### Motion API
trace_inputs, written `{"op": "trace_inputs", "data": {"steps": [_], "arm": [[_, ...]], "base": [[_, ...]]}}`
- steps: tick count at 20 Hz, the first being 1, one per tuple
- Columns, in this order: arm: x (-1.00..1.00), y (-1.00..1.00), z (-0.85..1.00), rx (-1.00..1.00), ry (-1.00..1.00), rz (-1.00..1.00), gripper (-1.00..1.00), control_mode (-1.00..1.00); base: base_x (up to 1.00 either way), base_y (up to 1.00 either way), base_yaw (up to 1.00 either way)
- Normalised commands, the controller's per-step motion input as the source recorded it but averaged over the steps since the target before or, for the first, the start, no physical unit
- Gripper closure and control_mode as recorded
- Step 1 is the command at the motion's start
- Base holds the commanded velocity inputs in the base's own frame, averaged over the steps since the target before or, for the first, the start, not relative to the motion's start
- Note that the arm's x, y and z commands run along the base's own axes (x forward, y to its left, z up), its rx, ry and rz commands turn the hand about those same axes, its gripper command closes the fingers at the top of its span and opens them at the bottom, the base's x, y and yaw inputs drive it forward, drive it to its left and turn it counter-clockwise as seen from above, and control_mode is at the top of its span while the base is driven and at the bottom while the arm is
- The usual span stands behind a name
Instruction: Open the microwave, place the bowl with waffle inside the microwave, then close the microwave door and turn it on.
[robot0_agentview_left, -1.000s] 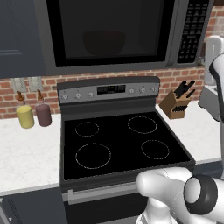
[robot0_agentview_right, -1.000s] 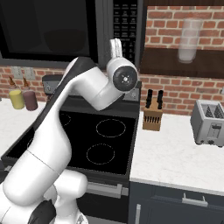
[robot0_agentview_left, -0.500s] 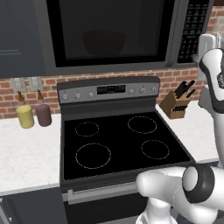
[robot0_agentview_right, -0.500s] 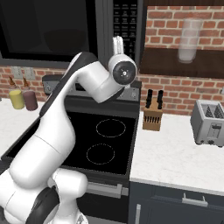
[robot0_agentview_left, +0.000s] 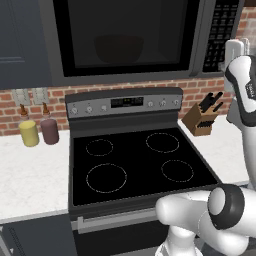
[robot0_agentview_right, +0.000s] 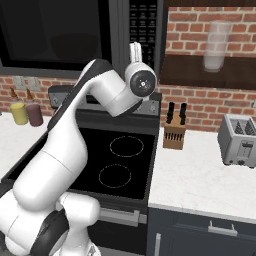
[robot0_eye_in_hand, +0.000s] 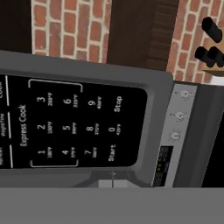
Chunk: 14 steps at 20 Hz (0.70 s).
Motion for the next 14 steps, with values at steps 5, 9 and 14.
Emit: {"op": "trace_inputs", "data": {"steps": [5, 9, 14], "arm": [[0.20, 0.24, 0.00, 0.00, 0.00, 0.00, 1.00, -1.00], [0.61, 0.32, -0.07, 0.00, 0.00, 0.00, 1.00, -1.00], [0.75, 0.09, -0.20, 0.00, 0.00, 0.00, 1.00, -1.00]], "base": [[0.00, 0.00, 0.00], [0.00, 0.00, 0.00], [0.00, 0.00, 0.00]]}}
